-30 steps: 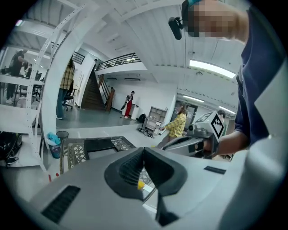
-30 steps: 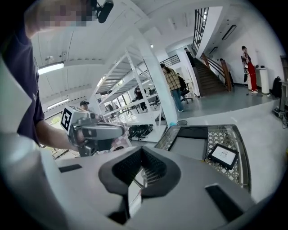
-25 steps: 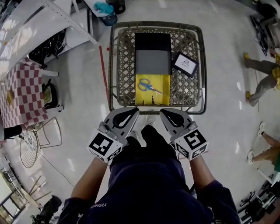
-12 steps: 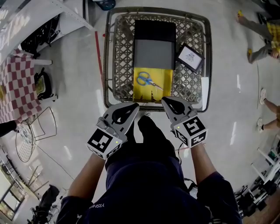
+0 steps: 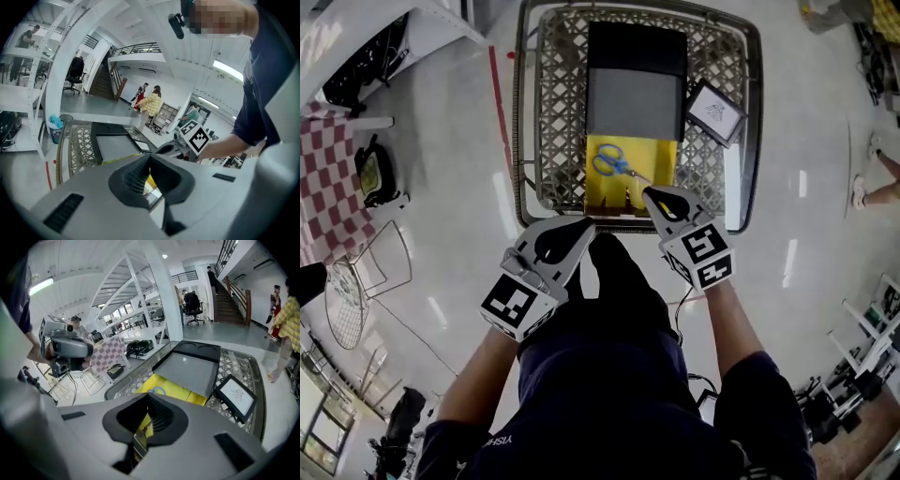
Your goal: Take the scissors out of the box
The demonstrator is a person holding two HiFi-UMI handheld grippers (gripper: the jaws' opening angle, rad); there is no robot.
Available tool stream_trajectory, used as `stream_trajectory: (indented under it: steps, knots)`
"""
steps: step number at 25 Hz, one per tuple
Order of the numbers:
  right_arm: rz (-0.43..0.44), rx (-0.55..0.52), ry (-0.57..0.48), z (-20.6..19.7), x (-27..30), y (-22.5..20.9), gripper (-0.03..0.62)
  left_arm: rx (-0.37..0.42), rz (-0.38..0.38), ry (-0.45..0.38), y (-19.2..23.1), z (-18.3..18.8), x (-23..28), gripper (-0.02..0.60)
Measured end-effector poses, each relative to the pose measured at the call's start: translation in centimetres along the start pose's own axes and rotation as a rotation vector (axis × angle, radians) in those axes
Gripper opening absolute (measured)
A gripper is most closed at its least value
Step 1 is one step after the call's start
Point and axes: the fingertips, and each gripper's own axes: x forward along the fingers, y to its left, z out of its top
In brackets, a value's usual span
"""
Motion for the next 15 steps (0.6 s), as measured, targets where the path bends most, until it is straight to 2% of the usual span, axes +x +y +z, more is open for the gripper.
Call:
stream_trajectory:
  steps: [5,9,15]
  knots:
    - [-0.012,-0.024,0.069,-1.1,2.0,-0.5,0.018,-0.034,-0.020,0.014,0.6,-1.1,-0.2,0.025]
    - [-0.026,-0.066,0.152,-2.3,3.7,-1.1,0.018,-0.059,-0.024,0.059,1.2,-2.6,-0.8,0.025]
    - [-0.045,-0.138,0.279,-4.2,5.8,-1.8,0.020,-0.099,-0.047,0.026,1.8,-2.4,-0.9,0.025]
